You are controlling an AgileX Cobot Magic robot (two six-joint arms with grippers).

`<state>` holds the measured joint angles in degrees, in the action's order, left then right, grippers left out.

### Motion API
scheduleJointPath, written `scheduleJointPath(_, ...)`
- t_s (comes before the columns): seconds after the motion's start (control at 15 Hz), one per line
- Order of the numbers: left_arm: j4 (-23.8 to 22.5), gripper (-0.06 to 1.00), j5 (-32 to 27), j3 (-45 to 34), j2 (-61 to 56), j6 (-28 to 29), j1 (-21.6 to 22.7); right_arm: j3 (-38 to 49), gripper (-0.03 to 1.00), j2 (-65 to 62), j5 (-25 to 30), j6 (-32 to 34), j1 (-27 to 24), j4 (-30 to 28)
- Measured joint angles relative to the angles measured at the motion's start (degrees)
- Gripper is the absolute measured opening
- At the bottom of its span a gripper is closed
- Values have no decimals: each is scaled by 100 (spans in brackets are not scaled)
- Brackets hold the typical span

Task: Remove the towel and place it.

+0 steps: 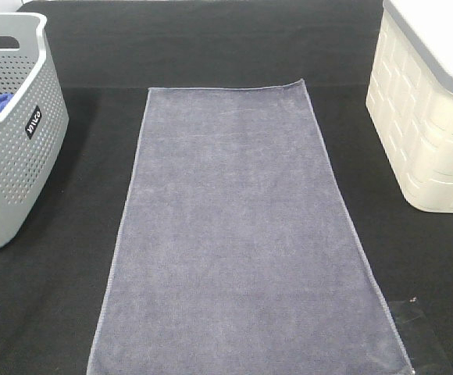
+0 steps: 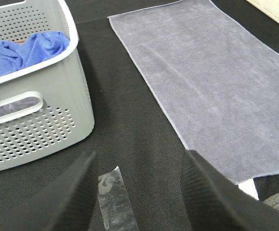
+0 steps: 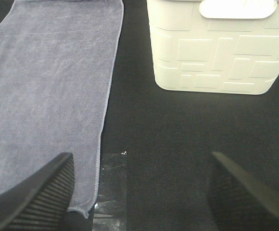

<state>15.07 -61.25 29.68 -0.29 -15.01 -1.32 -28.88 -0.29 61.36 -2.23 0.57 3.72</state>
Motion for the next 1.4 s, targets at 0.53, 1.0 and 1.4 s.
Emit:
scheduleJointPath(0.53,-6,51,0,0,0,0,0,0,71,-11,0,0,0,0)
scheduleJointPath(1.0,-11,51,0,0,0,0,0,0,71,-11,0,0,132,6)
scheduleJointPath(1.4,-11,51,0,0,0,0,0,0,71,-11,0,0,86,17)
